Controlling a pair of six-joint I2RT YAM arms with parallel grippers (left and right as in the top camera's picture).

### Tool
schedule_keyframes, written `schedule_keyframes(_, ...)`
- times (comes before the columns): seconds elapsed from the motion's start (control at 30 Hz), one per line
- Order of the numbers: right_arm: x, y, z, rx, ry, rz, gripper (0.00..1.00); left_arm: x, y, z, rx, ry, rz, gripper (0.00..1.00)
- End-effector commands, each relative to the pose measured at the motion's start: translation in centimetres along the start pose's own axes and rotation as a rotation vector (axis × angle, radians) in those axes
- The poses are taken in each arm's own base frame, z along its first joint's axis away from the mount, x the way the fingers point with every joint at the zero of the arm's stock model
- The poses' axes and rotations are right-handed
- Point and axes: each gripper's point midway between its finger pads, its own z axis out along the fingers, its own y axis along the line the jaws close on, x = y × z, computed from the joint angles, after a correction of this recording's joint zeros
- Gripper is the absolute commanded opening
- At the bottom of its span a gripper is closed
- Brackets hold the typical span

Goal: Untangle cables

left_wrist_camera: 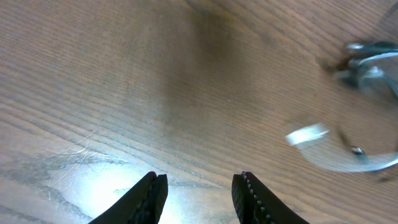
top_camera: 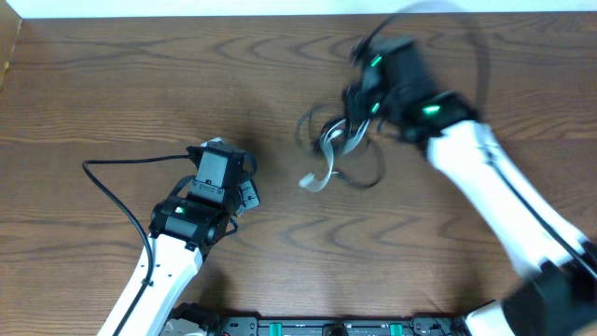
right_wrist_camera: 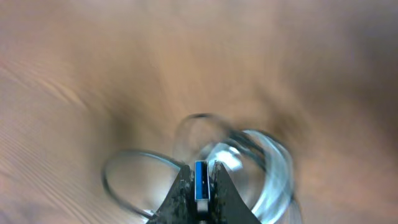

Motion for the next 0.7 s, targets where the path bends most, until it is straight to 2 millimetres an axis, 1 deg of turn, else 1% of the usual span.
schedule_keyframes(0.0, -3.1, 3.9, -4.9, -0.105, -0.094, -0.096, 0.01, -0.4, -0.1, -0.2, 0.005, -0.006, -0.011, 0.40)
schedule_keyframes(0.03, -2.5, 4.4, -5.1, -0.110, -0.076, -0.120, 0.01, -0.4, -0.1, -0.2, 0.006, -0.008, -0.011, 0.40)
schedule_keyframes(0.07, -1.4, 4.7, -4.9, -0.111, -0.039, -0.139, 0.01, -0.4, -0.1, -0.2, 0.006, -0.008, -0.011, 0.40)
schedule_keyframes(0.1, 0.9, 4.8, -4.0, -0.092, 0.038, -0.153, 0.02, -0.4, -0.2, -0.2, 0.007, -0.008, -0.011, 0.40)
schedule_keyframes(0.17, 4.6, 4.2, -2.2, -0.037, 0.147, -0.164, 0.02, -0.4, -0.1, -0.2, 0.006, -0.008, -0.011, 0.40)
schedule_keyframes(0.2, 7.9, 3.4, -0.4, 0.021, 0.239, -0.181, 0.02, -0.4, -0.1, -0.2, 0.006, -0.007, -0.011, 0.40)
schedule_keyframes(0.3, 12.8, 1.7, 2.0, 0.097, 0.368, -0.204, 0.01, -0.3, -0.1, -0.2, 0.003, -0.004, -0.011, 0.40)
schedule_keyframes(0.33, 14.0, 1.0, 2.6, 0.124, 0.400, -0.209, 0.09, -0.3, 0.0, -0.2, 0.002, -0.002, -0.010, 0.40)
schedule_keyframes(0.37, 15.1, -0.1, 3.1, 0.166, 0.434, -0.213, 0.37, -0.2, 0.0, -0.2, 0.001, 0.000, -0.010, 0.40)
schedule_keyframes(0.4, 15.8, -1.0, 3.5, 0.202, 0.453, -0.215, 0.62, -0.2, 0.0, -0.2, -0.001, 0.002, -0.010, 0.40)
schedule_keyframes(0.43, 16.3, -2.3, 3.8, 0.263, 0.469, -0.200, 0.77, -0.1, 0.1, -0.2, -0.003, 0.004, -0.009, 0.41)
schedule_keyframes(0.47, 16.3, -3.2, 3.9, 0.306, 0.470, -0.184, 0.86, -0.1, 0.1, -0.2, -0.004, 0.005, -0.008, 0.41)
schedule_keyframes(0.5, 16.2, -5.1, 4.0, 0.399, 0.457, -0.124, 0.98, 0.0, 0.1, -0.2, -0.005, 0.007, -0.002, 0.41)
schedule_keyframes(0.57, 15.9, -6.5, 3.9, 0.453, 0.438, -0.046, 0.99, 0.0, 0.1, -0.2, -0.006, 0.007, -0.002, 0.40)
schedule_keyframes(0.6, 15.7, -7.6, 3.6, 0.480, 0.424, 0.040, 0.99, 0.0, 0.1, -0.2, -0.006, 0.007, -0.002, 0.41)
schedule_keyframes(0.67, 15.6, -8.9, 3.3, 0.518, 0.411, 0.138, 0.99, 0.0, 0.1, -0.2, -0.006, 0.007, -0.002, 0.41)
